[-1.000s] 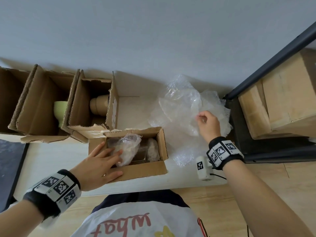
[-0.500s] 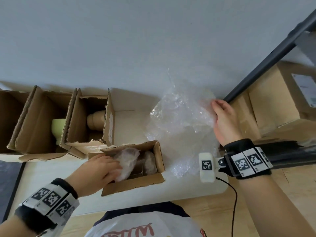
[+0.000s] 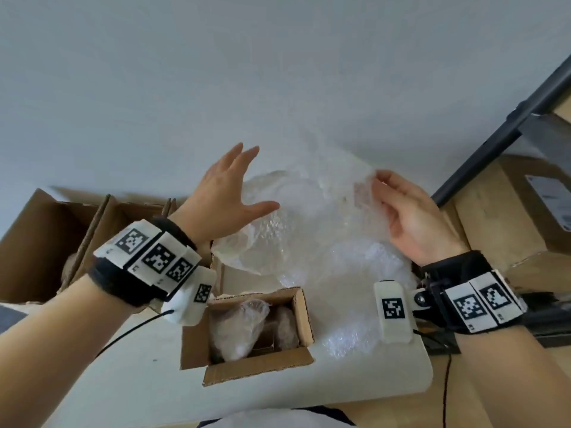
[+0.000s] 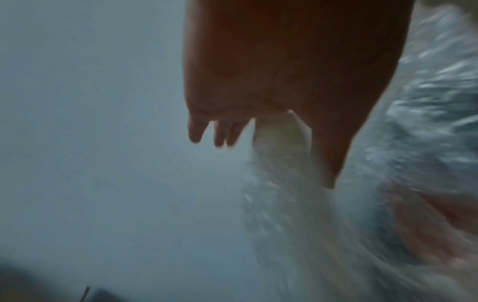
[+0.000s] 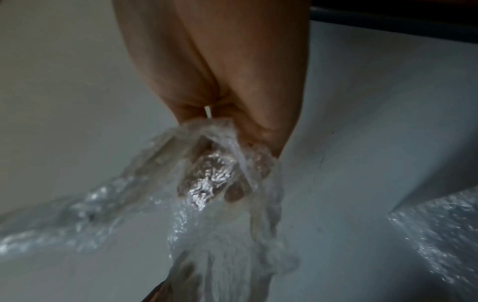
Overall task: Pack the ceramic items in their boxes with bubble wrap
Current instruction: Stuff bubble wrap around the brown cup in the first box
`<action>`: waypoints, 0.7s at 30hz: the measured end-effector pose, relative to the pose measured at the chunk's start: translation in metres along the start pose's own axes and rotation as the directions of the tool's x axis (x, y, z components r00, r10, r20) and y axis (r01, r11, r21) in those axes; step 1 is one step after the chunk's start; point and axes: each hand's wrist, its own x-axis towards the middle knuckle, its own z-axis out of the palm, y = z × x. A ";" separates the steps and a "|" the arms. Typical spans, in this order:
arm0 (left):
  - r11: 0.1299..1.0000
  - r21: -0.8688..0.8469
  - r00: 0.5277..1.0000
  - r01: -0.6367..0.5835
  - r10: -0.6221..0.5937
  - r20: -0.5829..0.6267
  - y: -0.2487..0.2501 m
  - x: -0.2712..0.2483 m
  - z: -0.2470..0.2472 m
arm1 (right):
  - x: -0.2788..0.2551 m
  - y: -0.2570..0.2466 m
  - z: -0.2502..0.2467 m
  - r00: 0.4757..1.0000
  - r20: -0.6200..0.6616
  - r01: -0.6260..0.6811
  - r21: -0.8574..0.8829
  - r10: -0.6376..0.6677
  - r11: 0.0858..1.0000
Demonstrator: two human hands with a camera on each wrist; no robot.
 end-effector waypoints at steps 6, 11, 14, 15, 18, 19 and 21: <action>0.986 -0.164 0.964 -0.031 0.073 0.256 0.007 0.015 -0.024 | -0.004 0.006 0.000 0.994 0.103 0.058 -0.122 -0.045 0.991; 0.911 -0.364 0.959 0.195 -0.099 0.266 -0.001 0.013 -0.012 | -0.009 0.016 0.006 0.993 0.095 0.100 -0.301 -0.074 0.948; 0.705 -0.619 0.923 0.347 -0.142 0.356 0.001 0.006 -0.011 | -0.014 0.026 0.013 0.994 0.086 0.096 -0.363 -0.069 0.927; 0.637 -0.673 0.914 0.376 -0.137 0.381 0.001 0.004 -0.012 | -0.015 0.029 0.016 0.993 0.093 0.099 -0.388 -0.068 0.916; 0.505 -0.763 0.906 0.405 -0.109 0.409 -0.003 -0.001 -0.011 | -0.016 0.038 0.020 0.989 0.118 0.130 -0.429 -0.087 0.894; 0.478 -0.777 0.904 0.409 -0.101 0.414 -0.005 -0.004 -0.011 | -0.016 0.040 0.019 0.987 0.122 0.148 -0.411 -0.107 0.899; 0.470 -0.783 0.903 0.407 -0.077 0.423 -0.011 -0.007 -0.011 | -0.013 0.040 0.016 0.987 0.105 0.155 -0.357 -0.125 0.921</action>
